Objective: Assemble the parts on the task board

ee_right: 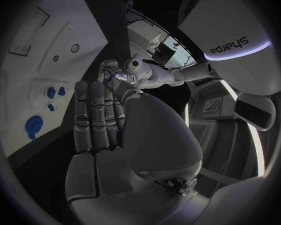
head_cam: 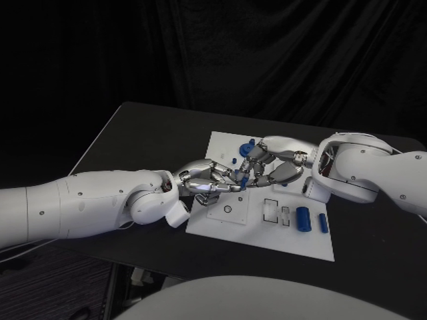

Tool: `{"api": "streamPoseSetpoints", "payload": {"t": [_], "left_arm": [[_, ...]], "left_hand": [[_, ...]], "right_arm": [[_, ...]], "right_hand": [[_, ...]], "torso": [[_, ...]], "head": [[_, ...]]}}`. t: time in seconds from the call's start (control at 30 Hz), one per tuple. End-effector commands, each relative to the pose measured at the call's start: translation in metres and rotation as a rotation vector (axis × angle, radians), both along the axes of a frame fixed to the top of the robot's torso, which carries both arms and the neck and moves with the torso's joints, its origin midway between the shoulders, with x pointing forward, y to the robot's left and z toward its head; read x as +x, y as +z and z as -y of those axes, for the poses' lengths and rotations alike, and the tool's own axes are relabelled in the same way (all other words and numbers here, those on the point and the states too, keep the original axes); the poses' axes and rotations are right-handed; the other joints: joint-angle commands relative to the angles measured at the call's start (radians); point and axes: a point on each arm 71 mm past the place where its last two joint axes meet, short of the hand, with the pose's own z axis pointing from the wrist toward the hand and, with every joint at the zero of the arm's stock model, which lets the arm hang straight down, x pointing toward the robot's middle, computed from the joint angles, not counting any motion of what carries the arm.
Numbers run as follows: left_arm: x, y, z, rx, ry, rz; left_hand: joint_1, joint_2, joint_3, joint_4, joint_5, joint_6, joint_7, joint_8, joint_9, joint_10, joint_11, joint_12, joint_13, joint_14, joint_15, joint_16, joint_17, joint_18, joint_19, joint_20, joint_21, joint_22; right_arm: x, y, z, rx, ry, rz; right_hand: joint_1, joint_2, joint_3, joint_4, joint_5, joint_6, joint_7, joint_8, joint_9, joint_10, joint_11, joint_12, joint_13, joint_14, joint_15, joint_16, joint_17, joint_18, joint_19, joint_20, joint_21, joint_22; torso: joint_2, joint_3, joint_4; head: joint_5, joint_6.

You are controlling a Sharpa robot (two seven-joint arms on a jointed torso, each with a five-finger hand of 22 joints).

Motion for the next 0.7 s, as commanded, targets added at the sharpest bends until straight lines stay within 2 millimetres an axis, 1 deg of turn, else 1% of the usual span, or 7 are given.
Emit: {"api": "streamPoseSetpoints", "payload": {"t": [0.03, 0.33, 0.4, 0.43, 0.47, 0.53, 0.7], "left_arm": [[-0.0002, 0.0021, 0.0026, -0.021, -0.011, -0.004], [0.0006, 0.0013, 0.0016, -0.014, -0.007, -0.006], [0.0009, 0.0009, 0.0012, -0.01, -0.005, -0.007], [0.001, 0.0006, 0.0009, -0.007, -0.004, -0.009], [0.0011, 0.0004, 0.0008, -0.005, -0.004, -0.01], [0.0014, 0.0, 0.0004, -0.001, -0.002, -0.012], [0.0021, -0.0011, -0.0019, 0.011, 0.004, -0.016]], "left_hand": [[0.002, -0.001, 0.006, -0.001, 0.004, -0.002, -0.007, 0.003, 0.192, 0.139, -0.024, 0.002, 0.261, 0.106, -0.001, 0.003, 0.263, -0.014, 0.107, -0.001, 0.003, 0.263], [-0.001, -0.002, 0.011, 0.001, 0.002, -0.005, -0.007, 0.005, 0.196, 0.139, -0.024, 0.002, 0.261, 0.106, -0.001, 0.003, 0.263, -0.014, 0.107, 0.0, 0.003, 0.263], [-0.007, -0.005, 0.017, 0.004, -0.018, -0.012, -0.006, 0.009, 0.204, 0.139, -0.023, 0.002, 0.261, 0.106, 0.0, 0.003, 0.263, -0.014, 0.107, 0.001, 0.003, 0.263], [-0.018, -0.007, 0.017, 0.013, -0.055, -0.037, -0.003, 0.001, 0.206, 0.139, -0.02, 0.002, 0.261, 0.106, 0.001, 0.003, 0.263, -0.013, 0.105, 0.003, 0.002, 0.263], [-0.021, -0.007, 0.017, 0.016, -0.064, -0.049, 0.0, -0.006, 0.204, 0.139, -0.019, 0.002, 0.261, 0.106, 0.003, 0.003, 0.263, -0.013, 0.103, 0.003, 0.0, 0.262], [-0.041, -0.013, 0.007, 0.042, -0.105, -0.114, 0.019, -0.059, 0.169, 0.139, -0.003, 0.002, 0.261, 0.106, 0.015, 0.003, 0.263, -0.007, 0.084, 0.012, -0.014, 0.254], [-0.058, -0.041, -0.024, 0.081, -0.146, -0.189, 0.04, -0.147, 0.083, 0.139, 0.01, 0.002, 0.261, 0.106, 0.028, 0.003, 0.263, -0.002, 0.066, 0.028, -0.029, 0.247]], "right_arm": [[-0.0007, -0.0031, -0.0002, -0.015, -0.011, -0.003], [-0.0003, -0.0038, 0.0019, -0.019, -0.021, -0.003], [-0.0001, -0.0037, 0.0027, -0.02, -0.024, 0.001], [0.0, -0.0036, 0.0034, -0.021, -0.026, 0.006], [0.0001, -0.0035, 0.0038, -0.022, -0.028, 0.009], [0.0003, -0.0033, 0.0049, -0.022, -0.033, 0.015], [0.0012, -0.0031, 0.0081, -0.027, -0.046, 0.027]], "right_hand": [[-0.002, 0.011, -0.009, -0.001, -0.011, 0.008, -0.003, 0.006, 0.006, 0.011, -0.001, 0.004, -0.002, 0.002, -0.007, 0.005, -0.003, 0.012, 0.004, -0.007, -0.008, -0.003], [-0.004, 0.015, -0.016, -0.001, -0.021, 0.021, -0.009, 0.016, 0.017, 0.028, -0.008, 0.007, -0.006, 0.006, -0.012, 0.005, -0.01, 0.012, 0.012, -0.011, -0.018, -0.01], [-0.003, 0.015, -0.018, -0.003, -0.022, 0.027, -0.011, 0.02, 0.021, 0.036, -0.01, 0.008, -0.008, 0.007, -0.014, 0.004, -0.013, 0.012, 0.015, -0.013, -0.022, -0.012], [-0.003, 0.015, -0.019, -0.003, -0.022, 0.029, -0.012, 0.022, 0.023, 0.039, -0.012, 0.008, -0.009, 0.008, -0.015, 0.004, -0.014, 0.012, 0.016, -0.013, -0.023, -0.013], [-0.003, 0.015, -0.02, -0.003, -0.022, 0.03, -0.013, 0.022, 0.023, 0.04, -0.012, 0.007, -0.009, 0.009, -0.015, 0.004, -0.015, 0.012, 0.017, -0.014, -0.023, -0.013], [-0.004, 0.014, -0.022, -0.004, -0.023, 0.033, -0.014, 0.024, 0.026, 0.045, -0.013, 0.007, -0.011, 0.01, -0.017, 0.004, -0.017, 0.012, 0.019, -0.015, -0.026, -0.014], [-0.003, 0.013, -0.025, -0.006, -0.023, 0.037, -0.016, 0.028, 0.03, 0.053, -0.016, 0.004, -0.015, 0.016, -0.019, 0.003, -0.02, 0.012, 0.025, -0.017, -0.029, -0.017]], "torso": [[0.0, 0.0003, -0.0006], [0.0, 0.0002, 0.0003], [0.0, 0.0003, 0.0004], [0.0, 0.0003, 0.0006], [-0.001, 0.0003, 0.0004], [-0.001, 0.0004, 0.0003], [0.0, -0.0002, 0.0]], "head": [[0.002, 0.0], [0.0, 0.0], [0.001, 0.0], [0.001, 0.0], [0.002, 0.0], [0.002, 0.0], [0.005, 0.0]]}}
